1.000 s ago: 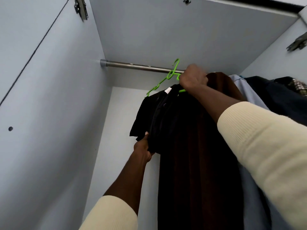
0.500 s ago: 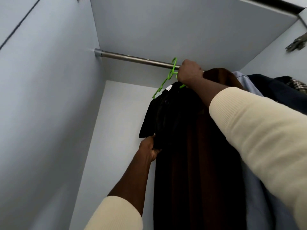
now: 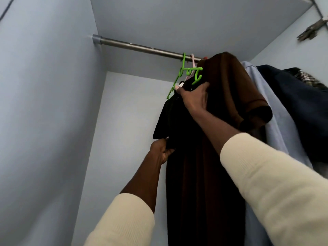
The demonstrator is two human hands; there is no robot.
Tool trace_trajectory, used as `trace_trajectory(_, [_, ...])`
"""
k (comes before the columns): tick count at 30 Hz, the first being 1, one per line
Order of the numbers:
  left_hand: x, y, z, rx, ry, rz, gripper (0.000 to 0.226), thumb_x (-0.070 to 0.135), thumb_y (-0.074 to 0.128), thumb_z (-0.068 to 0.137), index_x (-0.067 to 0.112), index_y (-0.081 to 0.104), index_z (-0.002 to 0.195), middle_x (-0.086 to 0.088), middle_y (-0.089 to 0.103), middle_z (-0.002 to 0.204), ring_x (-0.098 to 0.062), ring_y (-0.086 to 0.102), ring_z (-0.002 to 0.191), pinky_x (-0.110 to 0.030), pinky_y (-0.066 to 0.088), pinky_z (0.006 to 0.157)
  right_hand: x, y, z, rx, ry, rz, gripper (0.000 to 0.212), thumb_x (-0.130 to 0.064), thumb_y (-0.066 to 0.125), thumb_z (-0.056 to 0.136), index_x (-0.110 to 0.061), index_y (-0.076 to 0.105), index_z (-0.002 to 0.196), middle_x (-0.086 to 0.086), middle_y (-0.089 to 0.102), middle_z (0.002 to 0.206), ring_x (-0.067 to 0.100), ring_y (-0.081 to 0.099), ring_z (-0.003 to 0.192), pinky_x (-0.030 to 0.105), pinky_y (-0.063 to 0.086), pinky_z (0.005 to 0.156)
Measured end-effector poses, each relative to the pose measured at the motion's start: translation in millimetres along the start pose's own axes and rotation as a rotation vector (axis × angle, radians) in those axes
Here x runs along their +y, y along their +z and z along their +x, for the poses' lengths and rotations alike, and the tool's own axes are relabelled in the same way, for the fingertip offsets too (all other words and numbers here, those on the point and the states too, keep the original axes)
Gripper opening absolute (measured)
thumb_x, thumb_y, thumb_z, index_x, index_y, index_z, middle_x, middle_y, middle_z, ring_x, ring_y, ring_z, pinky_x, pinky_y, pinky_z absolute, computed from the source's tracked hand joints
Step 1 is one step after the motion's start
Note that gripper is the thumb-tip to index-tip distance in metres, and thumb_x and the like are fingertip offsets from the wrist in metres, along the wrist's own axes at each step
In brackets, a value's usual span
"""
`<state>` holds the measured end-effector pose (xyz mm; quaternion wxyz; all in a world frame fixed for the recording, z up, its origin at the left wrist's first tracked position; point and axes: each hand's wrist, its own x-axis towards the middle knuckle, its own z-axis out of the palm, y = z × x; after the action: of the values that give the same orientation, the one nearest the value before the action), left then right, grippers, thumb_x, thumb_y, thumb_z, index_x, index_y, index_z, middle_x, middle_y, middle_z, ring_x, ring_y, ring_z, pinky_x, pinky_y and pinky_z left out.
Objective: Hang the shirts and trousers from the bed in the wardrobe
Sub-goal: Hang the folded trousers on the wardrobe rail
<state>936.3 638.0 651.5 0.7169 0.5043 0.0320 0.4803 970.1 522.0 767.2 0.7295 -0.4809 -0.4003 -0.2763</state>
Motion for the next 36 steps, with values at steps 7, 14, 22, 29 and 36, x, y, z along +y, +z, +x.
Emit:
trace_trajectory(7, [-25,2,4,-0.036,0.009,0.119,0.021,0.006,0.052,0.1,0.002,0.062,0.118,-0.011,0.071,0.093,-0.025,0.07,0.086,-0.035,0.06,0.076,42,7,-44,-0.124,0.174,-0.087,0.128,-0.035,0.084,0.071,-0.014,-0.01,0.155,0.019,0.042,0.146,0.038,0.044,0.131,0.042,0.04,0.105])
trace_trajectory(14, [-38,-16,-10,0.079,0.388,0.933,0.051,0.021,0.048,0.102,0.008,0.036,0.149,-0.012,0.053,0.141,-0.029,0.052,0.125,-0.037,0.044,0.104,61,11,-75,-0.132,0.036,-0.27,0.074,-0.022,0.068,0.085,-0.004,0.026,0.143,0.02,0.052,0.132,0.037,0.054,0.119,0.046,0.05,0.094])
trace_trajectory(22, [-37,-41,-47,0.071,0.546,1.608,0.077,0.017,0.056,0.095,0.011,0.009,0.156,-0.018,0.013,0.161,-0.034,0.019,0.146,-0.05,0.034,0.111,53,-2,-99,-0.187,0.077,-0.134,0.088,-0.022,0.059,0.089,0.003,0.004,0.153,0.023,0.029,0.153,0.037,0.035,0.138,0.042,0.031,0.115])
trace_trajectory(29, [-43,-35,-119,0.17,0.437,1.799,0.083,0.009,0.055,0.09,0.011,0.006,0.157,-0.018,0.007,0.163,-0.031,0.012,0.149,-0.048,0.034,0.11,66,-56,-144,-0.259,0.069,-0.143,0.061,-0.021,0.065,0.086,-0.005,0.036,0.138,0.016,0.055,0.129,0.033,0.057,0.116,0.043,0.051,0.096])
trace_trajectory(36, [-110,-57,-243,0.223,0.211,1.94,0.071,0.014,0.055,0.092,0.007,0.019,0.153,-0.016,0.016,0.161,-0.03,0.02,0.147,-0.048,0.034,0.108,123,-136,-276,-0.501,-0.011,-0.215,0.024,0.001,0.051,0.087,0.001,0.057,0.11,0.017,0.058,0.114,0.032,0.06,0.099,0.045,0.053,0.083])
